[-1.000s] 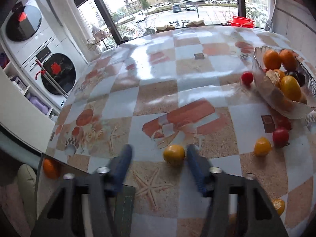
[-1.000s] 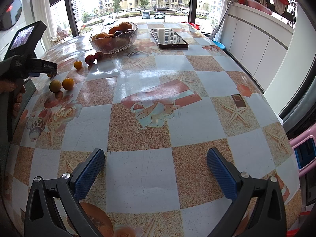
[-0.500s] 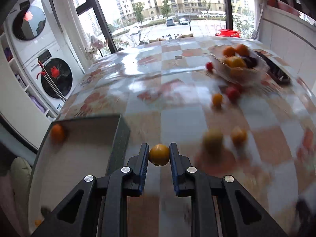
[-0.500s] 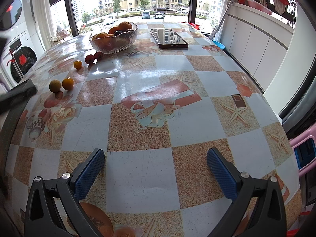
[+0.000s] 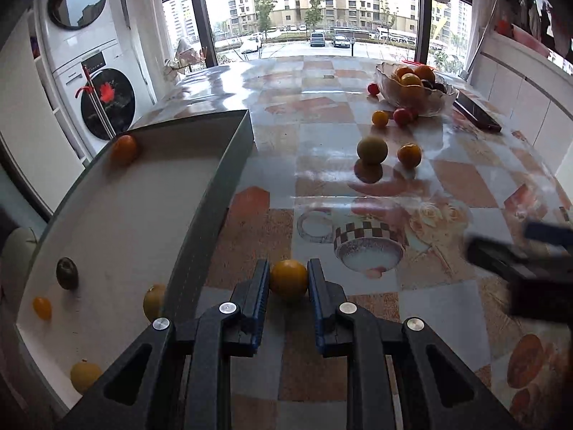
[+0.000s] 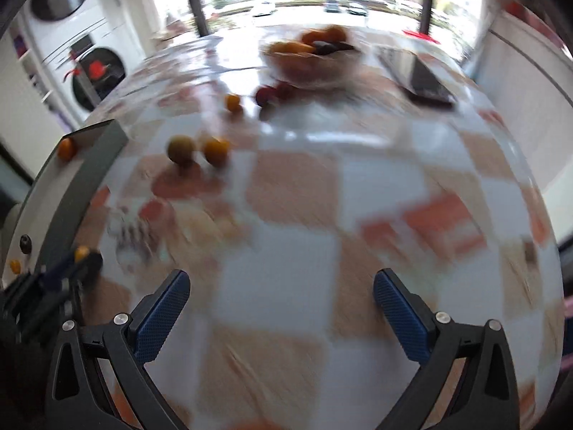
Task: Organize fruits
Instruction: 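Grasp another small orange apricot with the right tool, then carry both apricots over the white tray and open both tools to release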
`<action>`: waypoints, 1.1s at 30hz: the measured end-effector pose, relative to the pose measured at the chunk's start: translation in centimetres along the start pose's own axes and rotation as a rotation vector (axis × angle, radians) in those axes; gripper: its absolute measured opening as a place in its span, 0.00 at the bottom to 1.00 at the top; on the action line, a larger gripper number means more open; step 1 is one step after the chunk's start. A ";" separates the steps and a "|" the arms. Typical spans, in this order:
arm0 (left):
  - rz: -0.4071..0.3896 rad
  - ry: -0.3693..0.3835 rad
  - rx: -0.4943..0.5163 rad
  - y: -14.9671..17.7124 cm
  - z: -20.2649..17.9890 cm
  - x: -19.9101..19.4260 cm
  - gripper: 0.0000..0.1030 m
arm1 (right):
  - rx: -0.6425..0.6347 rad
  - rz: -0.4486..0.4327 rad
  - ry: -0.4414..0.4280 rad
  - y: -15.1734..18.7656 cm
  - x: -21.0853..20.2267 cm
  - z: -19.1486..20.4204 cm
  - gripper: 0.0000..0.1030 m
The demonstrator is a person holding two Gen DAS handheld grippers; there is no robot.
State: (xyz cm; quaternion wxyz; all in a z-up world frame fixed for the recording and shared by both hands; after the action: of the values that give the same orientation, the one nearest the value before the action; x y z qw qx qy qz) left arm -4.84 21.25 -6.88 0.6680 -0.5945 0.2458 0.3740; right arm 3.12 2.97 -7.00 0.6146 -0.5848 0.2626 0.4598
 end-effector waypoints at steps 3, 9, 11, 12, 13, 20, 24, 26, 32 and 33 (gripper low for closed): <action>-0.001 0.004 -0.006 0.2 0.0 0.1 0.22 | -0.079 -0.024 -0.012 -2.4 1.5 2.6 0.88; -0.001 0.007 -0.011 0.3 0.1 -0.1 0.22 | -0.139 -0.053 -0.017 -5.2 3.0 5.1 0.69; -0.001 0.007 -0.010 0.4 0.1 -0.1 0.22 | -0.152 -0.066 -0.022 -5.8 3.1 5.7 0.49; -0.002 0.007 -0.010 0.4 0.2 -0.2 0.22 | -0.154 -0.073 -0.020 -5.9 3.0 5.8 0.39; -0.002 0.007 -0.010 0.4 0.2 -0.2 0.22 | -0.151 -0.077 -0.030 -5.9 2.8 5.7 0.22; -0.006 0.010 -0.016 0.4 0.2 -0.2 0.22 | -0.056 -0.057 -0.087 -2.4 -0.3 3.0 0.23; -0.007 0.018 -0.022 0.5 0.3 -0.3 0.22 | -0.008 -0.044 -0.071 1.0 -2.2 0.6 0.23; -0.007 0.027 -0.028 0.6 0.3 -0.3 0.22 | 0.006 -0.049 -0.065 2.5 -3.3 -0.3 0.23; -0.002 0.100 -0.068 1.6 0.4 -1.2 0.22 | 0.037 -0.054 -0.052 5.1 -5.2 -1.9 0.23; -0.002 0.123 -0.078 1.9 0.5 -1.4 0.22 | 0.036 -0.056 -0.049 5.5 -5.4 -2.0 0.23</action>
State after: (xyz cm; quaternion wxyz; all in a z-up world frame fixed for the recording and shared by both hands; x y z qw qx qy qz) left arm -7.26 21.43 -6.85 0.6285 -0.6421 0.2709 0.3454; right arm -3.59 -0.93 -5.29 0.6439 -0.5692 0.2394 0.4518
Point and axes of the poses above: each gripper's, at about its wrist camera, not at the fingertips, and x roughly the way its jaws point, z to its left, y to its underside, the point moved 10 cm from there along x, roughly the way its jaws point, and after that the axes turned 8 degrees about x, right-handed, at the moved point
